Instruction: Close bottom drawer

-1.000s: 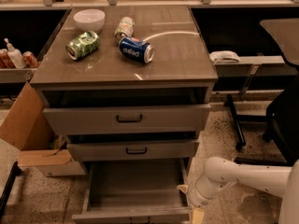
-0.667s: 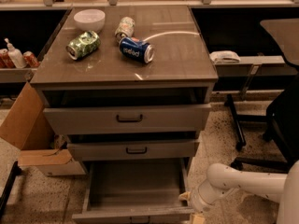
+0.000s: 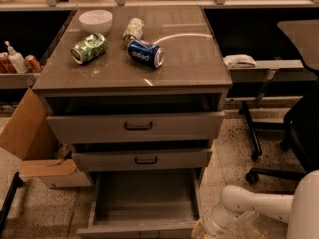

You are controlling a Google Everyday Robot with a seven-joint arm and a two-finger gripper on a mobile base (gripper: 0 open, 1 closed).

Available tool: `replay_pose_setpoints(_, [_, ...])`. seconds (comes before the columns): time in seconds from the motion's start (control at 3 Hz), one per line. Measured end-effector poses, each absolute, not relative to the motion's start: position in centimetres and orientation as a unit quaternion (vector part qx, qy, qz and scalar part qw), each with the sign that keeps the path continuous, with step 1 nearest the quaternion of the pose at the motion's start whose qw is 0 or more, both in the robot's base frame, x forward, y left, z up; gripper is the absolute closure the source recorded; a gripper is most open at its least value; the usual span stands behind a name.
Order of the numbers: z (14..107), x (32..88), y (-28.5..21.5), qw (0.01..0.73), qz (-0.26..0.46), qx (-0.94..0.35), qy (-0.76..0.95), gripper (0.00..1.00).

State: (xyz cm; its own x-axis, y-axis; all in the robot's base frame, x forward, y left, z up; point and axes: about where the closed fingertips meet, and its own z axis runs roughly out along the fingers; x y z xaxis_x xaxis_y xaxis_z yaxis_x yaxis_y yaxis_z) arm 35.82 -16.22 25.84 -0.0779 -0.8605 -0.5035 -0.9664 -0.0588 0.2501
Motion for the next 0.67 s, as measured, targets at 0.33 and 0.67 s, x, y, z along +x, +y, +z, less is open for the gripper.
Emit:
replay_pose_setpoints(0.33, [23.6,35.0,-16.1,0.087,0.28,-0.668,0.684,0.88])
replay_pose_setpoints(0.67, [20.6,34.1,-16.1,0.076,0.267,-0.66,0.698,1.0])
